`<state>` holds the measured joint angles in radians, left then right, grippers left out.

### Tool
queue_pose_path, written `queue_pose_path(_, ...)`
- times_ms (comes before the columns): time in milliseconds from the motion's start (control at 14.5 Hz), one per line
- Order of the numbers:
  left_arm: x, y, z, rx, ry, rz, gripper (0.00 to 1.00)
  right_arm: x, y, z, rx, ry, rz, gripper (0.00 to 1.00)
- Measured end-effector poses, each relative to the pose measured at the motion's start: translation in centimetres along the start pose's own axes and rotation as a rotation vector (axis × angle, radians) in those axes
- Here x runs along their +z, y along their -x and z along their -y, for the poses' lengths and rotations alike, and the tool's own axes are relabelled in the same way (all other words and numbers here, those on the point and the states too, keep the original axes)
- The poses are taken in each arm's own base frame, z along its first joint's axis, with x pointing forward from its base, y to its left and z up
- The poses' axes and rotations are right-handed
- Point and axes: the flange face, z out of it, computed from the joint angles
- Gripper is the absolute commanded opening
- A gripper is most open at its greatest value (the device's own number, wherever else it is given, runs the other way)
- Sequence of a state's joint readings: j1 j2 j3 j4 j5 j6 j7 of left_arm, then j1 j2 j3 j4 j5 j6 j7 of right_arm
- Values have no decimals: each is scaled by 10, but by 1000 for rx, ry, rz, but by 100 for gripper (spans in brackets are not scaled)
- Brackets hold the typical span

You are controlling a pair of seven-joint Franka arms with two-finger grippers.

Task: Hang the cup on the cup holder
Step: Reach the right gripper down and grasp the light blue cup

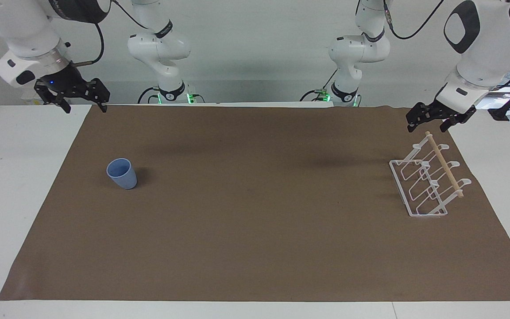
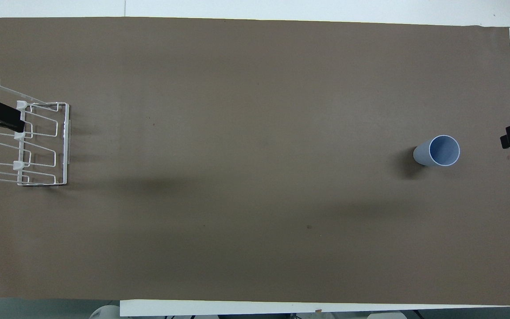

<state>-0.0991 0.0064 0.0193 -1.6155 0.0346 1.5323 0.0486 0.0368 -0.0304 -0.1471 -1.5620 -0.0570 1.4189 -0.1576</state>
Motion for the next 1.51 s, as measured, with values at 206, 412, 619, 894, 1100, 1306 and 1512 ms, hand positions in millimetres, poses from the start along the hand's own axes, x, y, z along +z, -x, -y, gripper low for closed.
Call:
queue_pose_path(206, 0, 0, 0, 0, 0, 2, 100, 0, 0, 0, 0, 0, 0, 100)
queue_pose_path(412, 0, 0, 1, -1, 0, 2, 100, 0, 0, 0, 0, 0, 0, 100)
queue_pose_path(619, 0, 1, 1, -1, 0, 4, 100, 1, -1, 0, -12, 1, -8, 100)
queue_pose_path(894, 0, 2, 1, -1, 1, 11, 100, 74, -16, -12, -19, 5, -77, 100)
queue_pose_path(1100, 0, 2, 1, -2, 1, 11, 100, 157, -17, -21, -38, 0, -63, 100)
queue_pose_path(1306, 0, 2, 1, -2, 1, 10, 100, 205, -25, -21, -70, 3, -73, 100)
queue_pose_path(1512, 0, 2, 1, -2, 1, 10, 100, 240, -30, -23, -137, -5, -51, 100)
